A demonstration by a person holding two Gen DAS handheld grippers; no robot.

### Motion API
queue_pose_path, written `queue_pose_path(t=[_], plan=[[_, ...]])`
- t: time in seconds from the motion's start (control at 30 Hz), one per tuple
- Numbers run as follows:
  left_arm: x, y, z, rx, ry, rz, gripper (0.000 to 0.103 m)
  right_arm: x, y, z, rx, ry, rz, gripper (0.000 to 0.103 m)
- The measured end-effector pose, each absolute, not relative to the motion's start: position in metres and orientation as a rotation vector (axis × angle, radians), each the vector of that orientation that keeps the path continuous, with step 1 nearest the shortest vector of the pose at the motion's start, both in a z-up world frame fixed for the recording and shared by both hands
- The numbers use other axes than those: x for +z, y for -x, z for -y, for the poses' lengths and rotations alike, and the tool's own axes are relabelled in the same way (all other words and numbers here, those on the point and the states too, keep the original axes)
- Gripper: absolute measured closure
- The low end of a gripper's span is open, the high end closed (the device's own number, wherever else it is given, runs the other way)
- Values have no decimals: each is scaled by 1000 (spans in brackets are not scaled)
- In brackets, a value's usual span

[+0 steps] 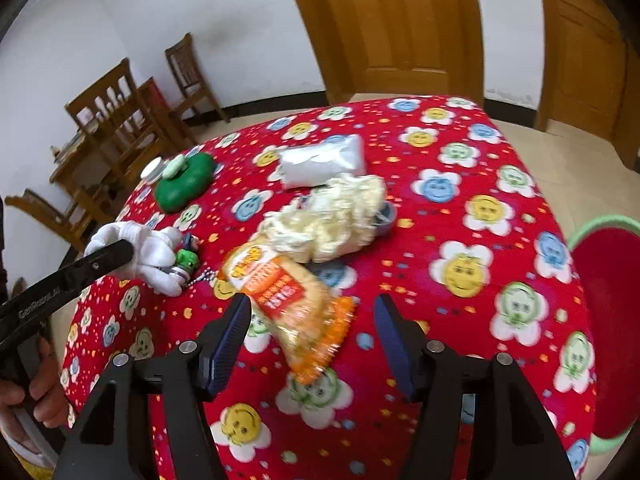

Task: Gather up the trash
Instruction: 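Hold the tissue in the left tool while the right grasps the orange snack bag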

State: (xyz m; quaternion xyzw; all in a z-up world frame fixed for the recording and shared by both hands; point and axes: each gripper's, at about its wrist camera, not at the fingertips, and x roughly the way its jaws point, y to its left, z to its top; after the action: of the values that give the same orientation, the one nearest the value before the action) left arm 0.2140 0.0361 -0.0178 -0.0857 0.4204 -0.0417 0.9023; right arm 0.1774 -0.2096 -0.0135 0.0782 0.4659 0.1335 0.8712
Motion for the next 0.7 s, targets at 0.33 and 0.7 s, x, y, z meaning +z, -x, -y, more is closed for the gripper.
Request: queue_pose_path(t=[0.33,0.7], plan=[[-14,-200,-52,-55,172,-846,73,-27,-184,183,279,-78,-981,38],[-6,-187,-51,-59,168,-824,73,-22,-166,185,261,-96,-963,58]])
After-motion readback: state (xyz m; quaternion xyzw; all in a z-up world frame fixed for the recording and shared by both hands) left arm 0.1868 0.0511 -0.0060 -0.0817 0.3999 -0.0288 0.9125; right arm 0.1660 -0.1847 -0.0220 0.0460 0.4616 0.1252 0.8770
